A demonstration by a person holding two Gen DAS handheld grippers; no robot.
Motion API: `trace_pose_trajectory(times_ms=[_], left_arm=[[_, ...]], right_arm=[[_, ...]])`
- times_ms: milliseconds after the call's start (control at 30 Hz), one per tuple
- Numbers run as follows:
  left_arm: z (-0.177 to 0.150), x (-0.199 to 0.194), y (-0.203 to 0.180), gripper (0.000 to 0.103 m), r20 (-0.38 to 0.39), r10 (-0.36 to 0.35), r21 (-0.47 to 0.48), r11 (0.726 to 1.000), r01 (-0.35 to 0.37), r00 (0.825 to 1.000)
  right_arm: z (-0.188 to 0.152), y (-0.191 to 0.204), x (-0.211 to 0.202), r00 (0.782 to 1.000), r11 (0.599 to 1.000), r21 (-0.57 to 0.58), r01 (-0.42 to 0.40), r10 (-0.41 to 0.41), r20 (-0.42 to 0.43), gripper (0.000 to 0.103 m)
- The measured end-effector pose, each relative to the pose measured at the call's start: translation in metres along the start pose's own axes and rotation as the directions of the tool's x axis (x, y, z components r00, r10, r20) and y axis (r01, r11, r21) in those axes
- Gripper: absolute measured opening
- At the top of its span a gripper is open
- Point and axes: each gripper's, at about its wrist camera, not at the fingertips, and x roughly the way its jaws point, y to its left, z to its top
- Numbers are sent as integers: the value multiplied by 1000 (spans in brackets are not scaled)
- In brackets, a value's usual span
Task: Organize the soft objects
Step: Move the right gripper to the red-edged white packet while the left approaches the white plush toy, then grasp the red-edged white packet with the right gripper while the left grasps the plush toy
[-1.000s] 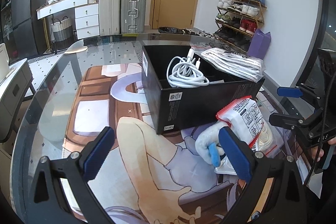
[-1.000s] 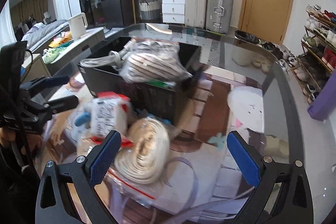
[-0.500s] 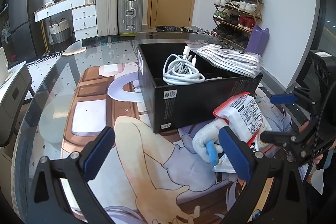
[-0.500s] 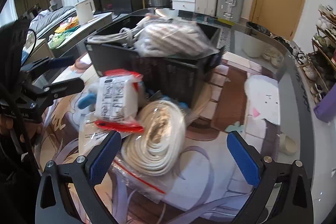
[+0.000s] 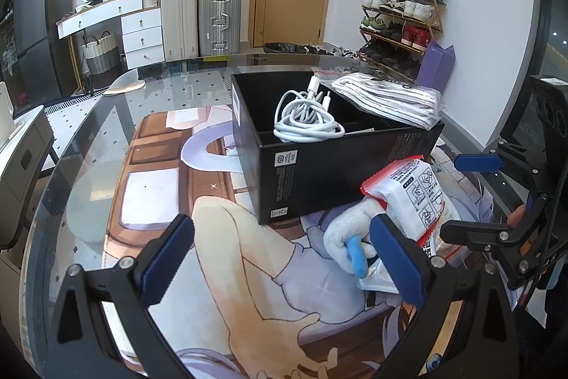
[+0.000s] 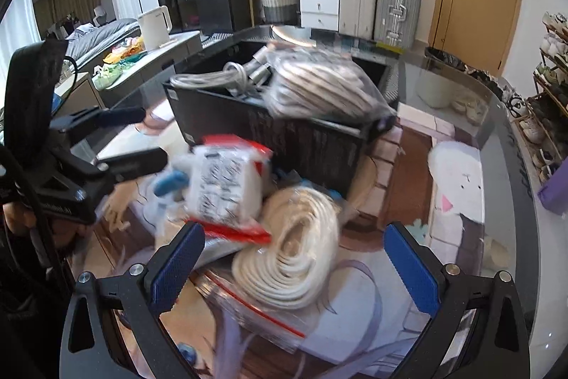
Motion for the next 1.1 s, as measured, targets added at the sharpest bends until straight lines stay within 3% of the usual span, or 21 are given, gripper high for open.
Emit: trace_pose_trajectory(times_ms=[267,433,667,767,1100], left_arm=[[0,0,0,100,0,0,0,1000,0,1000],[0,0,0,100,-1,0,0,1000,0,1000],[0,0,-1,100,-1,1,0,1000,-1,1000],[0,0,0,100,-1,0,1,1000,0,1000],[-2,2,0,100,-5,-2,2,1000,2,1000]], right_arm=[[9,29,4,999,999,-38,27,-25,46,101],[11,36,5,998,998,-48,29,-27,57,84],[10,39,10,999,998,-66,4,-1,48,75],[8,40,12,999,997,-76,-1,4,39,58],[8,30,-9,995,996,-84,-9,17,99,54]])
